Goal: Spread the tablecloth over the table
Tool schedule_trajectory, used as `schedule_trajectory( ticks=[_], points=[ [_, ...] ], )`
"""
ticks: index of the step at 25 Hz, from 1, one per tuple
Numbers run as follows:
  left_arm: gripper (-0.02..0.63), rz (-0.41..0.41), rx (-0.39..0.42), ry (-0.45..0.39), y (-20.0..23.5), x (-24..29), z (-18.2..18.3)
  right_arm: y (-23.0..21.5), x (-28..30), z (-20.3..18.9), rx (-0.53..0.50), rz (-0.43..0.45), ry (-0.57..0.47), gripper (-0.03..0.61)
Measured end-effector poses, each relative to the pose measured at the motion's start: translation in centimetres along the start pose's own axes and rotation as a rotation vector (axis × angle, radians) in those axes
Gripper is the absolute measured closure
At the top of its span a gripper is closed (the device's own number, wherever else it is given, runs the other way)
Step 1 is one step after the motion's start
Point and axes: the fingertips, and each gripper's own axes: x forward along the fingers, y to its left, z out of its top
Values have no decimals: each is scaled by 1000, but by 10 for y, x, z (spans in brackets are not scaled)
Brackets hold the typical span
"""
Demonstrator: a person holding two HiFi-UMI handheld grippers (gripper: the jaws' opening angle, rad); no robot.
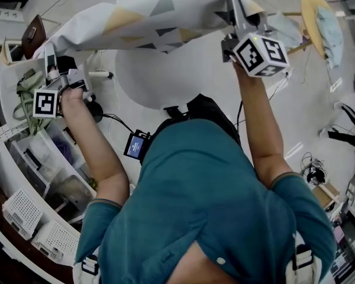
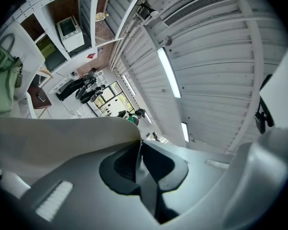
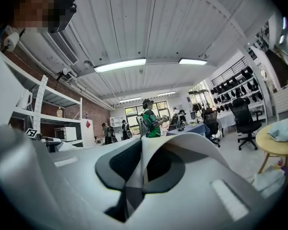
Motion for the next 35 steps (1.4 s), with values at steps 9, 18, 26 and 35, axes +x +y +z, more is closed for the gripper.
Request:
schedule_trajectory(
  ticks=[9, 18, 26, 35],
  points=[
    [603, 21, -25, 52, 10, -58, -27, 8, -62, -50, -4, -52, 59, 554],
    [600, 231, -68, 84, 32, -134, -62, 9, -111, -96, 11, -56, 140, 554],
    [593, 341, -67, 92, 30, -190, -102, -5, -162, -146, 108, 4, 208, 554],
    [583, 475, -94, 143, 45, -262, -160, -27, -215, -218, 311, 58, 317, 554]
  ],
)
